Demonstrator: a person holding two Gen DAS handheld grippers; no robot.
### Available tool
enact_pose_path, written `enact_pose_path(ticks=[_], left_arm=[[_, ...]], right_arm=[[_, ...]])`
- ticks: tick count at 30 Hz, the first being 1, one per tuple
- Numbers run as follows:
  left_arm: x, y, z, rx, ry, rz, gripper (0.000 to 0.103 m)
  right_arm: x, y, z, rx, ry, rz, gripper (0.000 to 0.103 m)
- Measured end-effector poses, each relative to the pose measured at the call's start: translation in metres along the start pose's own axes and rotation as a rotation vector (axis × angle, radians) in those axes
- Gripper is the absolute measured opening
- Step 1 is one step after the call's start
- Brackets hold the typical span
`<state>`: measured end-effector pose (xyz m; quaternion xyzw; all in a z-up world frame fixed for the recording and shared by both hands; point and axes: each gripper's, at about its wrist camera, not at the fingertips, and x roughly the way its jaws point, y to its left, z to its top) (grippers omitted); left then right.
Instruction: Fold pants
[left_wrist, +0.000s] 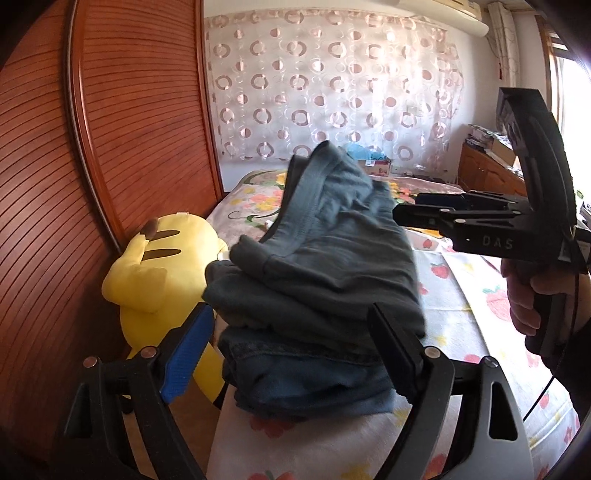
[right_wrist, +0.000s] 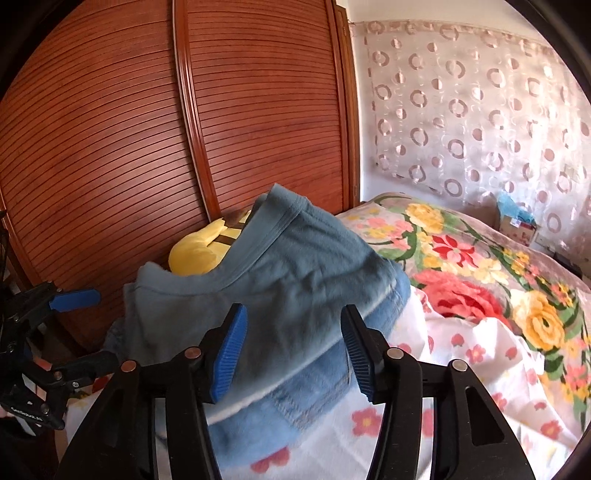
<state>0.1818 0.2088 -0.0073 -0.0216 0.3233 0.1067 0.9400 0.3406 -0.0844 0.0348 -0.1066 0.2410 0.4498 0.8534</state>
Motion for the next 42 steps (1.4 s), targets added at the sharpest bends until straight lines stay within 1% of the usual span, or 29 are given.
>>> enact_pose_path(ticks=[6, 9, 16, 19, 23, 27, 34, 35, 36, 38, 42], left_arm=[[-0.018, -0.016, -0.007, 0.012, -0.007, -0.023, 0.086], [-0.026, -0.025, -0.01, 0.025, -0.017, -0.048, 0.086], [-0.045, -0.046, -0.017, 0.048, -0.04, -0.11, 0.086], [-0.052, -0.057, -0.02, 0.07, -0.045, -0.121, 0.086], [-0.062, -0.067, -0.024, 0.079, -0.052, -0.144, 0.086], [-0.071, -0.078, -0.028, 0.092, -0.053, -0.143, 0.086], [-0.085, -0.1, -0.041, 0.117, -0.052, -0.164, 0.086], [-0.088, -0.102, -0.043, 0.12, -0.054, -0.168, 0.086], [-0.092, -0.106, -0.045, 0.126, -0.057, -0.17, 0.086], [-0.098, -0.11, -0.05, 0.131, -0.06, -0.176, 0.086], [-0.105, -0.12, -0.055, 0.132, -0.055, -0.201, 0.086]], right_arm=[[-0.044, 0.013, -0.018, 0.031, -0.023, -0.051, 0.062], [-0.07, 0.021, -0.031, 0.044, -0.037, -0.087, 0.064], [-0.121, 0.039, -0.059, 0.08, -0.053, -0.187, 0.065], [-0.14, 0.049, -0.071, 0.098, -0.057, -0.22, 0.065], [-0.159, 0.068, -0.084, 0.108, -0.061, -0.257, 0.065], [-0.177, 0.082, -0.094, 0.128, -0.069, -0.288, 0.065], [-0.209, 0.107, -0.115, 0.167, -0.083, -0.347, 0.065], [-0.215, 0.111, -0.118, 0.172, -0.086, -0.355, 0.066], [-0.22, 0.114, -0.12, 0.177, -0.089, -0.367, 0.069], [-0.233, 0.124, -0.126, 0.192, -0.102, -0.385, 0.073], [-0.25, 0.138, -0.135, 0.212, -0.113, -0.428, 0.074]])
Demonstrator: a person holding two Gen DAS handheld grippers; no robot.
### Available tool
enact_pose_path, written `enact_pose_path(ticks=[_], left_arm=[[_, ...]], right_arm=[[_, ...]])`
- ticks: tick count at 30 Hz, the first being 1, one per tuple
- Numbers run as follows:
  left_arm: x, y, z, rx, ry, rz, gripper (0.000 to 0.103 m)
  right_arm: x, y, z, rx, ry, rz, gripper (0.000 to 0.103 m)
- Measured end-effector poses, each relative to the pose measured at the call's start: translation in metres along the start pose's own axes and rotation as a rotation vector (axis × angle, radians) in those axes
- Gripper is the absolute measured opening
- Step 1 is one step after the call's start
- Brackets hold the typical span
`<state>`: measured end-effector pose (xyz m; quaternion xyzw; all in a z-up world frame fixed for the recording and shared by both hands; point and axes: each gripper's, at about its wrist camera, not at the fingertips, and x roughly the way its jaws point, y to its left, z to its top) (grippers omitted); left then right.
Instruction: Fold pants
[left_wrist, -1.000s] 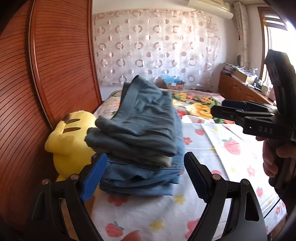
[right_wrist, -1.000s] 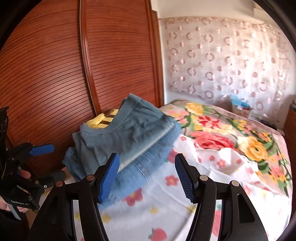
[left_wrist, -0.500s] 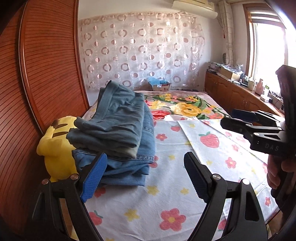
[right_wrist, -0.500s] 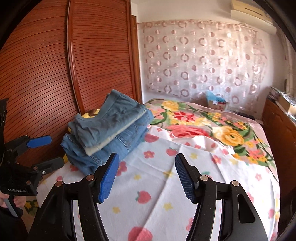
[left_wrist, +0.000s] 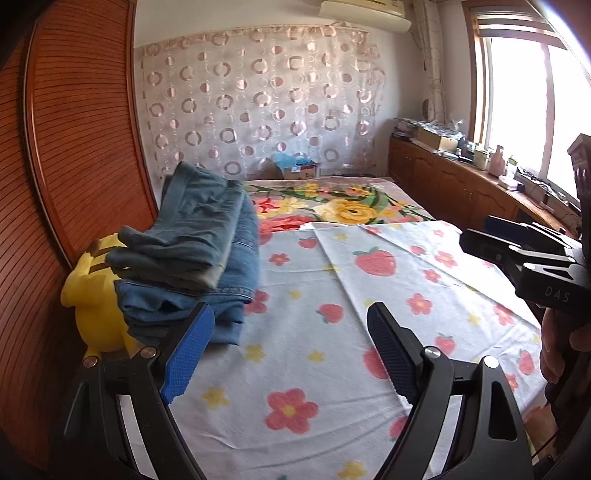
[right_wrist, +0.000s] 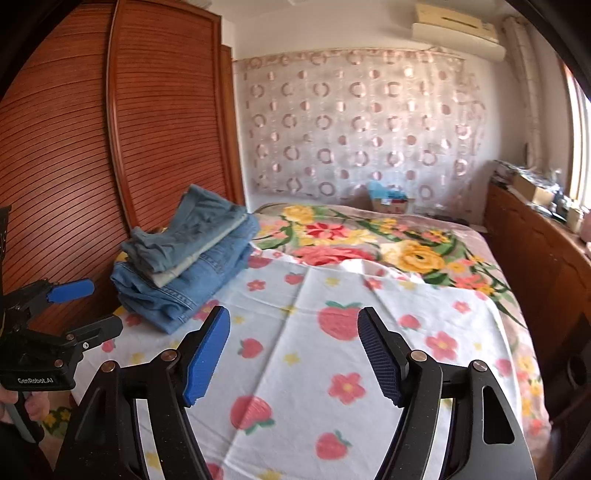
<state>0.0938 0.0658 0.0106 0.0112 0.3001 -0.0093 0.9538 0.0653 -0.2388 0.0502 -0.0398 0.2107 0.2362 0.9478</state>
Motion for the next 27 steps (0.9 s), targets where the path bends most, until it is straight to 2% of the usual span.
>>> enact_pose_path(ticks=[10, 17, 27], left_arm=[[-0.01, -0.031, -0.006, 0.012, -0.014, -0.047, 0.086], [-0.019, -0.046, -0.002, 0.02, -0.038, -0.065, 0.086], [-0.047, -0.048, 0.006, 0.015, -0.112, -0.061, 0.086]], right_arm=[[-0.04, 0.005, -0.027, 0.066, 0.008, -0.083, 0.075], [-0.056, 0.013, -0.031, 0.072, 0.01, -0.145, 0.075], [-0.096, 0.036, -0.028, 0.089, -0.083, -0.188, 0.075]])
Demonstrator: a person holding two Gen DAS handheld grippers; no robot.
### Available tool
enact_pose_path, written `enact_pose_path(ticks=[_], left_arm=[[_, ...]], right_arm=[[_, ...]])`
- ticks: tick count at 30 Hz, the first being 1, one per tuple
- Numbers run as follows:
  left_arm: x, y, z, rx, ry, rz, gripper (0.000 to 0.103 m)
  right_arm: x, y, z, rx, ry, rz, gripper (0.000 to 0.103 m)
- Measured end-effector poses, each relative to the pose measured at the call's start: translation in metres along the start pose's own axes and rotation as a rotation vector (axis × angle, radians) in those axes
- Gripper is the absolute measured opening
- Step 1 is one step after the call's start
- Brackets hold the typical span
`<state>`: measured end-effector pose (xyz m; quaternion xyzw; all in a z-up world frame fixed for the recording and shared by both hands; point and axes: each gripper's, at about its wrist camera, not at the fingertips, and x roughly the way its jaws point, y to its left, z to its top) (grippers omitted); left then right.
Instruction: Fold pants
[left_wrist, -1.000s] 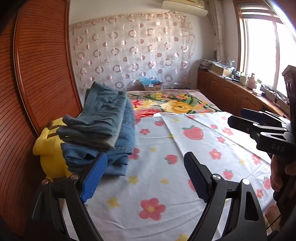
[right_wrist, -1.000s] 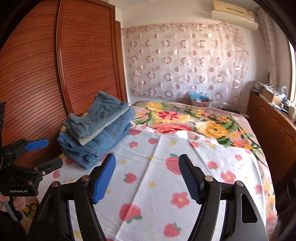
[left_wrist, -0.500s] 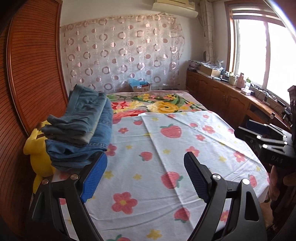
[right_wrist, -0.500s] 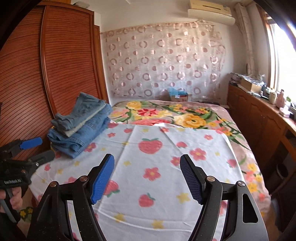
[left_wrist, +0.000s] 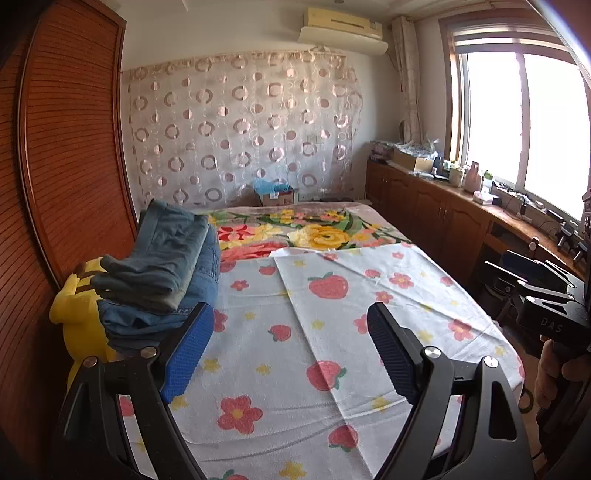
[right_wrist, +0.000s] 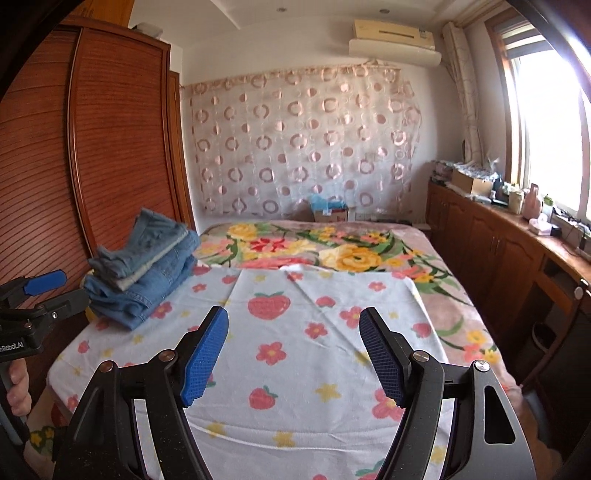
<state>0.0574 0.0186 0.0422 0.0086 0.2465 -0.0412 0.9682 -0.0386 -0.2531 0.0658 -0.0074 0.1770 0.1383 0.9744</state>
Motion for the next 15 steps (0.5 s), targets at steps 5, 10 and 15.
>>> enact_pose_path(ticks=[5, 10, 15], left_arm=[[-0.009, 0.001, 0.003, -0.004, -0.023, 0.002, 0.086], [-0.011, 0.0, 0.003, -0.003, -0.028, 0.005, 0.086], [-0.012, 0.0, 0.003, -0.006, -0.026, 0.005, 0.086]], right_arm=[[-0.013, 0.005, -0.005, 0.002, -0.025, -0.007, 0.075], [-0.01, 0.005, -0.011, 0.006, -0.034, -0.004, 0.075], [-0.008, 0.002, -0.012, 0.006, -0.033, -0.005, 0.075]])
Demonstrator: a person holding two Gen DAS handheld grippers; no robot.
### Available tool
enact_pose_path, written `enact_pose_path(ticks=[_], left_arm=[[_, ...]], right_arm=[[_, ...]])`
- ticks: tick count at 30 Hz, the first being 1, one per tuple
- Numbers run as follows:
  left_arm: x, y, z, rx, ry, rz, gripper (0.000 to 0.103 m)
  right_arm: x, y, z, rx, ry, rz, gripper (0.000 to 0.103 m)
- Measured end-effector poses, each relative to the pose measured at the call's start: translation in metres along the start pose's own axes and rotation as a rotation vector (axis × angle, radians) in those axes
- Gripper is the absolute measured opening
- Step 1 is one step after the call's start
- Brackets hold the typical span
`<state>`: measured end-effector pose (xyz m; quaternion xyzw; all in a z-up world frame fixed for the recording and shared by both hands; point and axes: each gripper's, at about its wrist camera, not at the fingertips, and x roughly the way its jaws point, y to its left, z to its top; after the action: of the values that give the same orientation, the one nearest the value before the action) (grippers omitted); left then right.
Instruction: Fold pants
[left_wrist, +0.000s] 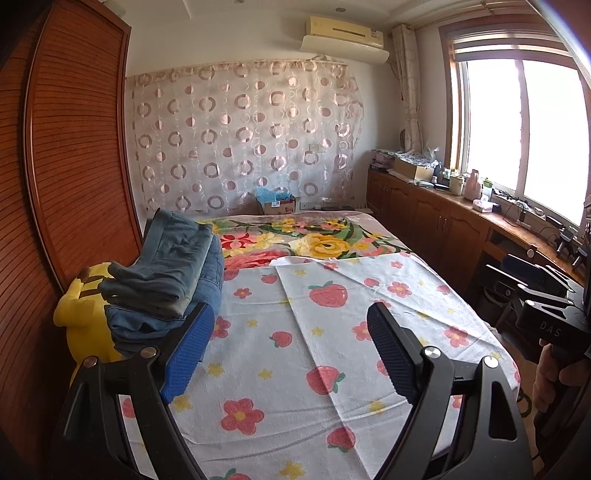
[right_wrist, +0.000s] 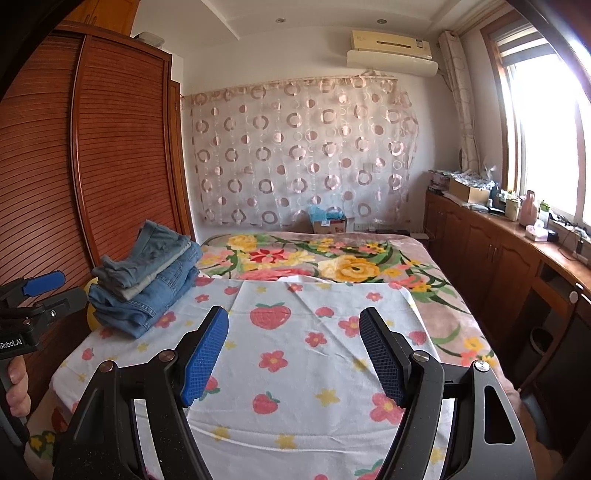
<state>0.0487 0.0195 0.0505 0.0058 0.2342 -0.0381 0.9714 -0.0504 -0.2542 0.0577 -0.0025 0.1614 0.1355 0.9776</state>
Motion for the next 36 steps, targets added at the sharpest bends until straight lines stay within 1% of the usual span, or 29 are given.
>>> enact_pose_path(ticks=[8, 36], left_arm=[[0.0, 0.0, 0.0, 0.0, 0.0, 0.001, 0.086], [-0.001, 0.0, -0.001, -0.002, 0.001, 0.002, 0.086]], right_arm=[[0.0, -0.011, 0.002, 0.011, 0.0, 0.002, 0.075], [0.001, -0.013, 0.0, 0.005, -0.005, 0.001, 0.075]])
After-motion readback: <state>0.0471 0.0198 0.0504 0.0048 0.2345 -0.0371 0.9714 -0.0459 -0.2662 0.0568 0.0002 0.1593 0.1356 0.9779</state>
